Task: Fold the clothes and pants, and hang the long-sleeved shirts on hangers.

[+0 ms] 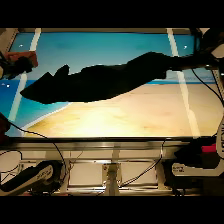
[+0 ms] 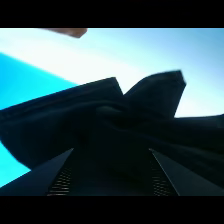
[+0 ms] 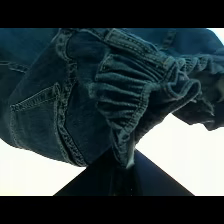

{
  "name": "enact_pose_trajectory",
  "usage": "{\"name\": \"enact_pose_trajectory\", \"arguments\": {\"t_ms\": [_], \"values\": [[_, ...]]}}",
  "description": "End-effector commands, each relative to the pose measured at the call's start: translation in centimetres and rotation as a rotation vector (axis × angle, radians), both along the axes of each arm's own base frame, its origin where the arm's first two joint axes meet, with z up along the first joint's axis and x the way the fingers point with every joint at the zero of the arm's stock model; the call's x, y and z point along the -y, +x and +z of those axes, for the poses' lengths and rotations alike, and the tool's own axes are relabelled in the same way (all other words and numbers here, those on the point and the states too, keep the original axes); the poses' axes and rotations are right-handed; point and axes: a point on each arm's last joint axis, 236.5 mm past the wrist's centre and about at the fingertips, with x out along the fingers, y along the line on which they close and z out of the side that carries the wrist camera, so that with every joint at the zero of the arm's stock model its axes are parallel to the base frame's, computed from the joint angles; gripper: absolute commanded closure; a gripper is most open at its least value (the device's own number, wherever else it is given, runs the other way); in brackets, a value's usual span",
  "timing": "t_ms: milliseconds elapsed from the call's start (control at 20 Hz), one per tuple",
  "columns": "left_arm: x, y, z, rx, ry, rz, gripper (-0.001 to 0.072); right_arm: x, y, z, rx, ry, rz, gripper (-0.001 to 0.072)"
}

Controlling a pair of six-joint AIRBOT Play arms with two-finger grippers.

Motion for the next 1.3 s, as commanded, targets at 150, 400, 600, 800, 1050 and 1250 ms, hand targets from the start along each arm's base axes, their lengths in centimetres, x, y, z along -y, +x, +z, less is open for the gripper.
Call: {"name": "enact_pose_trajectory", "arguments": {"t_ms": [150,400,600,800,1050,1250], "values": [[1.0,-2.6,-5.9,-0.273,0.01,-0.165,0.0205,11.1,-5.3,-1.4,-0.153,-0.155,-0.172,0.0662],[-0.8,-3.0,-9.6,-0.348,-0.133,-0.11,0.0205,14.3,-6.4,-3.9,-0.187,-0.137,-0.258,0.0662],[-1.7,-2.5,-12.8,-0.336,-0.47,0.012,0.0204,14.0,-6.6,-5.4,-0.203,-0.127,-0.257,0.0662],[-2.8,-2.7,-16.6,-0.391,-0.562,0.071,0.0206,14.0,-6.8,-5.9,-0.212,-0.125,-0.259,0.0661],[-2.7,-2.5,-20.3,-0.452,-0.616,0.133,0.0206,14.1,-6.4,-5.8,-0.197,-0.127,-0.266,0.0662],[-4.6,-3.7,-21.4,-0.496,-0.542,0.166,0.0208,14.1,-6.4,-5.8,-0.197,-0.127,-0.266,0.0661]]}}
